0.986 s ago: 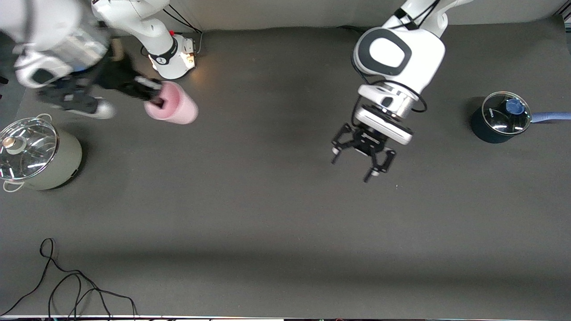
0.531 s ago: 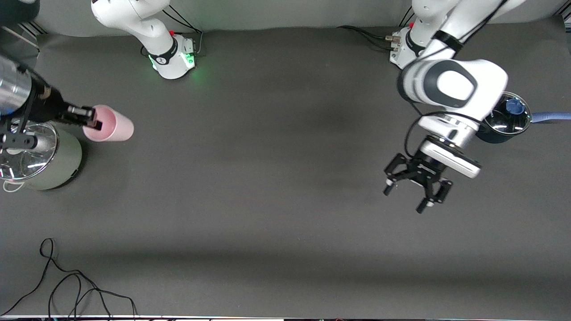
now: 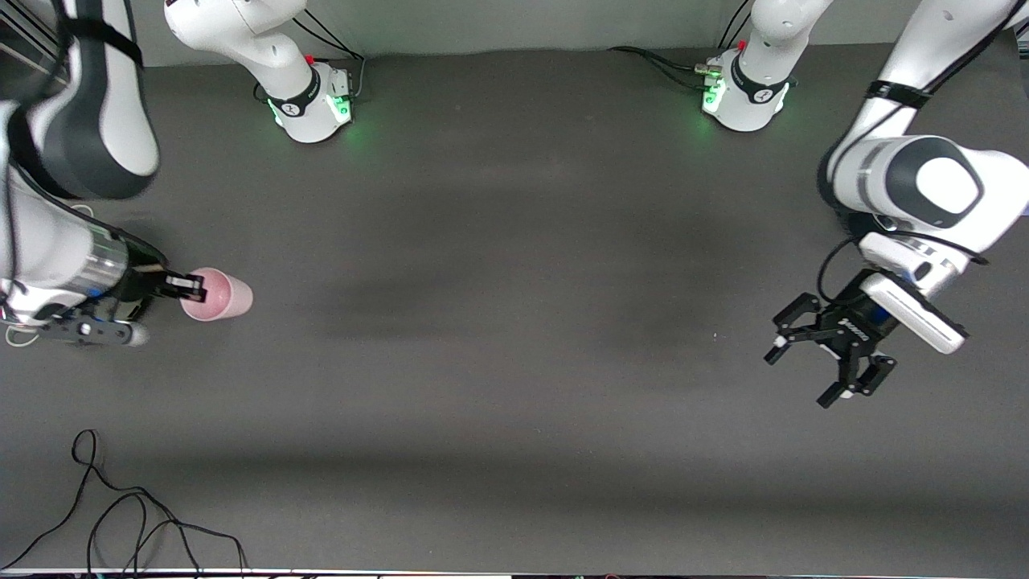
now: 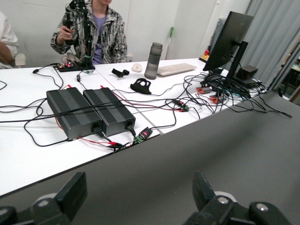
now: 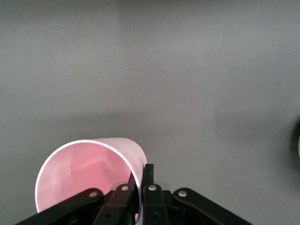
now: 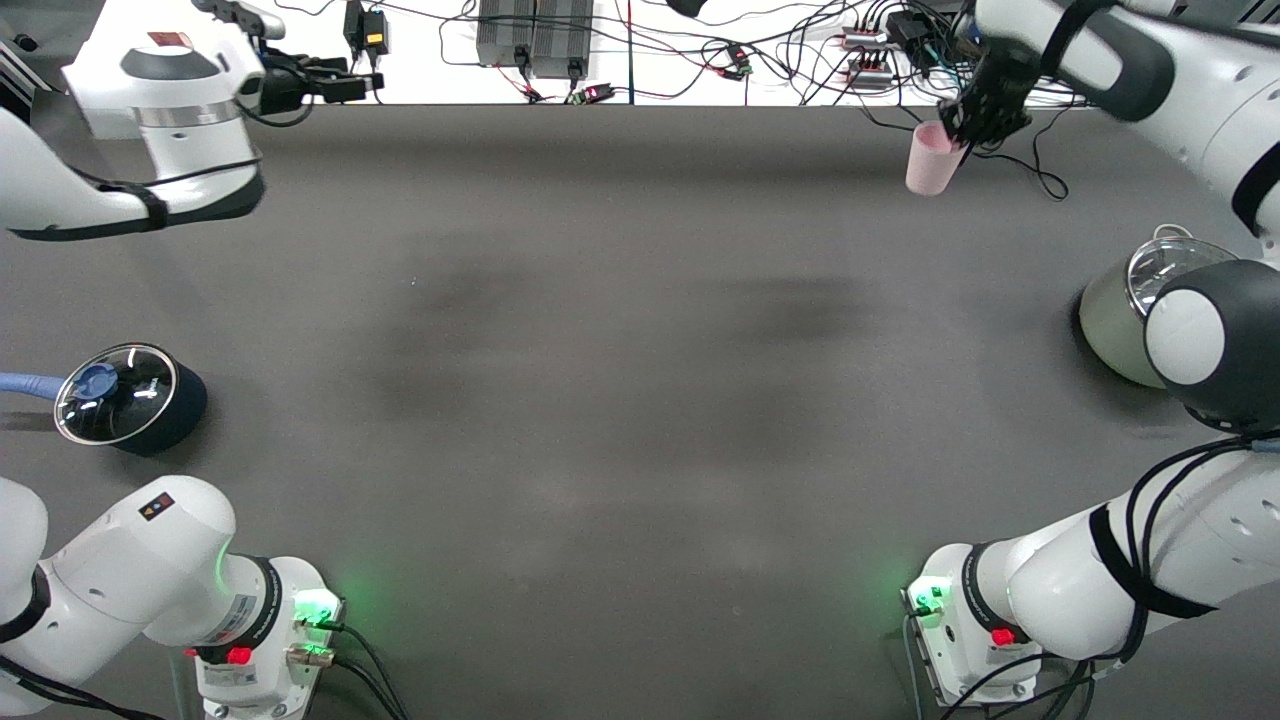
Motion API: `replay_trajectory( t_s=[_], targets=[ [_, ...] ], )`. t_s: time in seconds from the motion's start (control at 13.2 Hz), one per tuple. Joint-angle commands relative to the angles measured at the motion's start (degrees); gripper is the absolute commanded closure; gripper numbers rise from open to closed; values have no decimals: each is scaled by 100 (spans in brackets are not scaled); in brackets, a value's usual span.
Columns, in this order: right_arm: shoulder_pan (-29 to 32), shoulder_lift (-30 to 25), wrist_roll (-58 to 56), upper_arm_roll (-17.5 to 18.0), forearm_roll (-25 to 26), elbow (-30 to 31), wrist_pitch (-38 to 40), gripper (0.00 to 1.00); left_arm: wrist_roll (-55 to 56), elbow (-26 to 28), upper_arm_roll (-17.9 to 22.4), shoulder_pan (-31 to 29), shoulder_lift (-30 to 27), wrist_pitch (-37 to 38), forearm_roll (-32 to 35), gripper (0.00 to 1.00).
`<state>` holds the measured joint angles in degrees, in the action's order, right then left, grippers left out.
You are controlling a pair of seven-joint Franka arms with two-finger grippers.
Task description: Transfer pink cup from left to right arm
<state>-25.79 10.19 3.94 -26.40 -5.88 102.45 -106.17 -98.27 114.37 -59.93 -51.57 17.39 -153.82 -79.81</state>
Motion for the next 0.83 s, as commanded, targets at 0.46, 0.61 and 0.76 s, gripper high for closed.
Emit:
replay_trajectory(
  t_s=[0.46,0.61,0.76],
  targets=[
    [-198,87,-543,-103,148,2473,-3550,100,3697,-722,-71,-1135,-157,2732,4207,0],
    [-198,350,-544,-94,148,2481,-3892,100,4322,-959,-71,-1163,-218,3216,4805,0],
    [-180,597,-535,-85,140,2490,-4113,100,4954,-1196,-71,-1154,-394,3647,5333,0]
  ],
)
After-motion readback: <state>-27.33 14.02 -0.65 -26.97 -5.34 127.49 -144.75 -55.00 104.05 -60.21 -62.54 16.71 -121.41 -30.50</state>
